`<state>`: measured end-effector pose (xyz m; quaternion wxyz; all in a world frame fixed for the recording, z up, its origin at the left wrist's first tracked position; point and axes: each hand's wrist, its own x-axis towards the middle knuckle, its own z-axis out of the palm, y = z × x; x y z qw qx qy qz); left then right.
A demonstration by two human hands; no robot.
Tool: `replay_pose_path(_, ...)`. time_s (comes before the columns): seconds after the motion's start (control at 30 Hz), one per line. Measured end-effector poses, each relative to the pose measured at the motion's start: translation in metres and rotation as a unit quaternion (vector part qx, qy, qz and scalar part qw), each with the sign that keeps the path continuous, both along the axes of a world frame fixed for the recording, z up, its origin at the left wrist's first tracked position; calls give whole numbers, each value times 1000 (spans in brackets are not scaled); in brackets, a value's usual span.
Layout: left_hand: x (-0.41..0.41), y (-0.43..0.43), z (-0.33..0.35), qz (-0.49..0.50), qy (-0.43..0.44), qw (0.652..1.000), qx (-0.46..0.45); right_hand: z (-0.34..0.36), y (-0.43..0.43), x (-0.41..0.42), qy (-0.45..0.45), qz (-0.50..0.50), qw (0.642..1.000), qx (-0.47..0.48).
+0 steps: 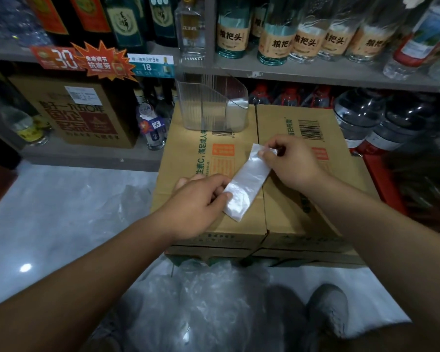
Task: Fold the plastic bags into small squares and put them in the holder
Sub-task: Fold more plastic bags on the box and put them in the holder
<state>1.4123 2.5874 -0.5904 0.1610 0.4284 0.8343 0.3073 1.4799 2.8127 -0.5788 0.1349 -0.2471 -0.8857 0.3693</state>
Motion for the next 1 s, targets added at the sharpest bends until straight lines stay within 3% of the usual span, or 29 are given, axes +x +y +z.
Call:
replay_pose_path(0.37,-11,-13,6,26,72,996,-45,2,-3,1,-33,21,999,21)
replay_pose_path(0.67,-18,-28,3,77,72,994,14,3,-17,25,-50,45,997,39)
replay_pose_path(0.8,-13,-31,1,65,105,992,29,-3,-21,28,-46,43,994,93)
replay_pose_path(0.9,1,-34,2,-26,109,993,-41,-6,-21,30,-50,38,990,130)
replay_pose_path(1.0,9,-42,-10,-106,185,965,-152,-9,-18,33,-50,36,985,160)
